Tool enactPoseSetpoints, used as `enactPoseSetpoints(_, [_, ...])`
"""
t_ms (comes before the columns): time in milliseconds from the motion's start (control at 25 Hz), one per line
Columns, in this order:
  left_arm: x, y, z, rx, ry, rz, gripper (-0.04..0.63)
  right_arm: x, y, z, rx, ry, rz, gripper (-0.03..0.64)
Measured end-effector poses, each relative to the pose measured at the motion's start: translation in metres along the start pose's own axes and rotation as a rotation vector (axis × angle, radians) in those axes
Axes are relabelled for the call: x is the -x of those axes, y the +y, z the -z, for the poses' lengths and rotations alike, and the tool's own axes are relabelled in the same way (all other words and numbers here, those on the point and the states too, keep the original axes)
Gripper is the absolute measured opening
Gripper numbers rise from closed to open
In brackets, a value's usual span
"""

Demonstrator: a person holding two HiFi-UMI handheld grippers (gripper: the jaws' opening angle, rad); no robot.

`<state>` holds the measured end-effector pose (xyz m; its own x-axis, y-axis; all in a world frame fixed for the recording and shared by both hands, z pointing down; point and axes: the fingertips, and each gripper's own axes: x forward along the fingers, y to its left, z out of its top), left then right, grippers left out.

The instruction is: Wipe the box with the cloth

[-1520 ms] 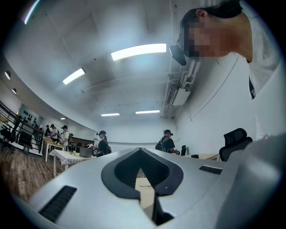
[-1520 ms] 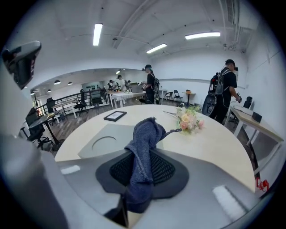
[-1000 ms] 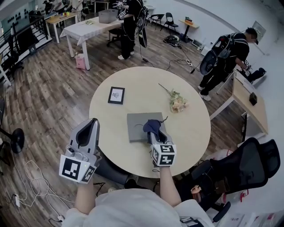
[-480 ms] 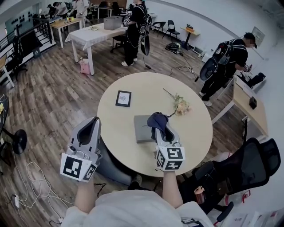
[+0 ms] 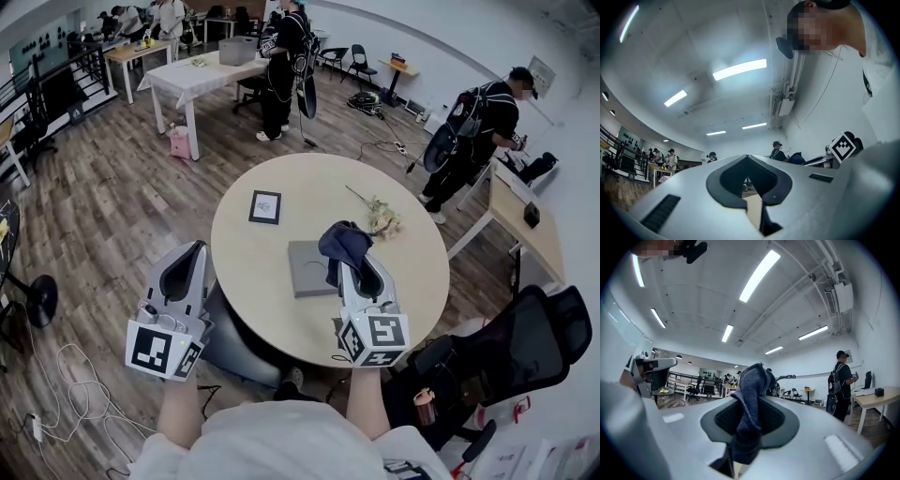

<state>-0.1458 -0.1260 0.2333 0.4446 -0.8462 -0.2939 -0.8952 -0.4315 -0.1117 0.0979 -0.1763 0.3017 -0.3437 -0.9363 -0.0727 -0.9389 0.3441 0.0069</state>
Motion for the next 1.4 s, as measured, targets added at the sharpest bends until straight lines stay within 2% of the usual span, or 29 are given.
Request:
enactPoseSetpoints(280, [0.013, 0.006, -0.005, -0.006, 0.001, -0.013, 0.002, 0.015, 0.015, -0.021, 0.029, -0.048, 0.011, 0.094])
enactPoseSetpoints(1400, [0.050, 0.006, -0.008, 0.002, 0.003, -0.022, 0.002, 0.042, 0.053, -0.020, 0.009, -0.069, -0.003, 0.094])
